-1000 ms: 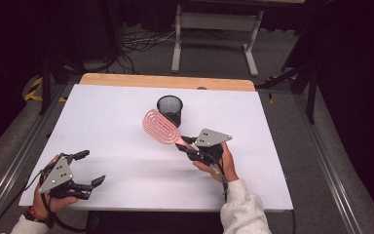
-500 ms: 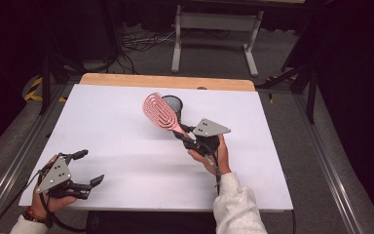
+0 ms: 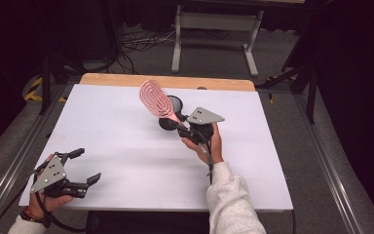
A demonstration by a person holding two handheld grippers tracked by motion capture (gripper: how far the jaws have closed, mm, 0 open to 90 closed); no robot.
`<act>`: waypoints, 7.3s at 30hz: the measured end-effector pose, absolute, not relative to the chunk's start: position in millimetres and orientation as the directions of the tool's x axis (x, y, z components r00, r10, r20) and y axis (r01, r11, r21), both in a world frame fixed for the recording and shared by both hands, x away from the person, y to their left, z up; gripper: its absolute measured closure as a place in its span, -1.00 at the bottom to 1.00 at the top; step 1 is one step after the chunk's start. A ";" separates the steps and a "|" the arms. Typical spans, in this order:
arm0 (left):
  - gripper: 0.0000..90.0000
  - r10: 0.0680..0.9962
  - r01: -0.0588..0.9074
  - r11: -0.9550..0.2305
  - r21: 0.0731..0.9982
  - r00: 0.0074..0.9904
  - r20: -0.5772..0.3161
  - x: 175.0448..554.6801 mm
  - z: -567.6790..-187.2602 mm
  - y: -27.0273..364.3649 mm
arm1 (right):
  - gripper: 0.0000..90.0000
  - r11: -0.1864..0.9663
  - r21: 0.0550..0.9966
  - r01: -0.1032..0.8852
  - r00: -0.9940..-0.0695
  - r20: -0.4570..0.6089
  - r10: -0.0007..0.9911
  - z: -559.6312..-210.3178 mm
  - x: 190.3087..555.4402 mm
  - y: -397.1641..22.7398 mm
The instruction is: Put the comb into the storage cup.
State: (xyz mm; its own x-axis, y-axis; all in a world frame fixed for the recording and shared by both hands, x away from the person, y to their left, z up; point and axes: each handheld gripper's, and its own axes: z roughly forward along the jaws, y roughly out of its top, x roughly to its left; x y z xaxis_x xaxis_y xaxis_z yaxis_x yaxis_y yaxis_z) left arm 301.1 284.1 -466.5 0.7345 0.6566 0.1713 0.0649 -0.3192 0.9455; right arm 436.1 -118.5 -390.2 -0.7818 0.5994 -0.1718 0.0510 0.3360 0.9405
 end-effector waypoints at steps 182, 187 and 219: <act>-0.82 0.646 0.070 -0.293 0.954 0.750 0.143 307.0 -471.4 295.2 | 0.46 0.248 0.965 0.080 -0.711 -0.119 0.693 -415.0 510.5 -116.0; -0.82 0.644 0.075 -0.295 0.952 0.752 0.141 306.2 -471.1 293.8 | 0.42 0.255 0.964 0.069 -0.700 -0.135 0.701 -411.0 507.0 -118.1; -0.81 0.657 0.072 -0.314 0.947 0.737 0.161 300.6 -470.3 291.6 | 0.34 0.320 0.947 0.032 -0.654 -0.222 0.724 -387.7 482.2 -125.2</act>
